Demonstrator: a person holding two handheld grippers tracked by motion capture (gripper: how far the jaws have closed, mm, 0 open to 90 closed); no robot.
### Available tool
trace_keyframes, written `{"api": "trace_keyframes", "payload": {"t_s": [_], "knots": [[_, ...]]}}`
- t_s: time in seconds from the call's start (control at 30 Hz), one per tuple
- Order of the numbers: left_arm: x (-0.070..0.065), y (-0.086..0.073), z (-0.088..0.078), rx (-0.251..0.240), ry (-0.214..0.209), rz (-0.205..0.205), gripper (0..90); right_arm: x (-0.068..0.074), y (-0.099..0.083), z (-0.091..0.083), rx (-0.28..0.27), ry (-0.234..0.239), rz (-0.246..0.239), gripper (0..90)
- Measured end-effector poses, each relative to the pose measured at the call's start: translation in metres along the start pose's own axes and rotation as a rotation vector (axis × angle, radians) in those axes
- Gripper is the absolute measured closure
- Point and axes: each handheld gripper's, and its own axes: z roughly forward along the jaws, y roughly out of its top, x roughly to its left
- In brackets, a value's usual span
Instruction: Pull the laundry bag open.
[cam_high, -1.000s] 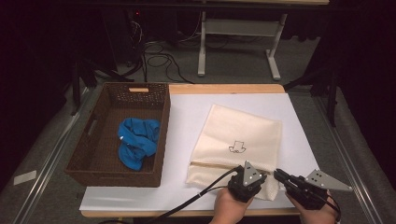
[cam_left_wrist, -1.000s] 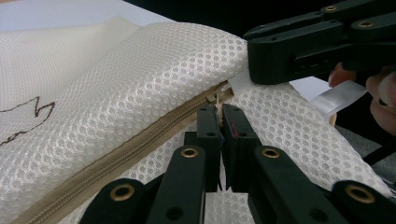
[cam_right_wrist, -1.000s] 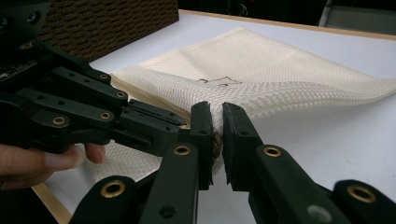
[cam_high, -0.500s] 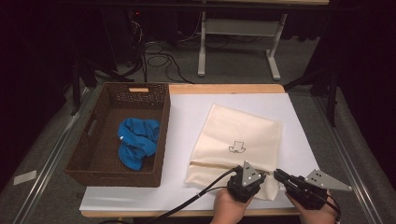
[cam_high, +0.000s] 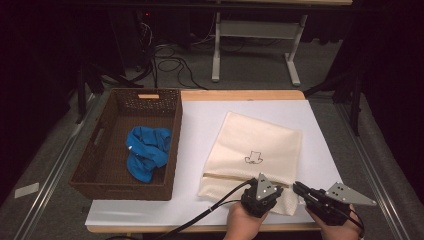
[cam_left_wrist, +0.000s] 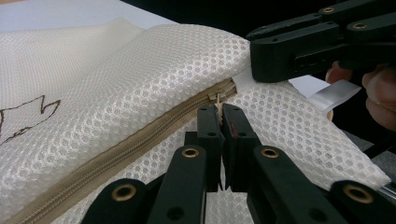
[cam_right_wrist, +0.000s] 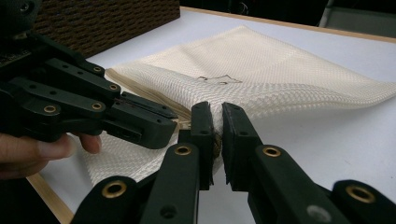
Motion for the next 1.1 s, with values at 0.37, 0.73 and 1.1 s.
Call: {"api": "trace_keyframes", "payload": {"t_s": [0.37,0.73,1.1], "knots": [[0.005,-0.0001,-0.0021,-0.001,-0.027,-0.022,86.9,0.0023,0.0008,0.0001,-0.001,-0.002,-0.02,85.3],[0.0064,0.0003,-0.0025,0.02,-0.034,-0.047,87.0,0.0053,0.0007,0.0019,0.008,0.008,-0.037,85.8],[0.0098,0.0014,-0.0044,0.024,-0.041,-0.066,87.2,0.0053,0.0006,0.0032,0.01,0.006,-0.047,85.9]]}}
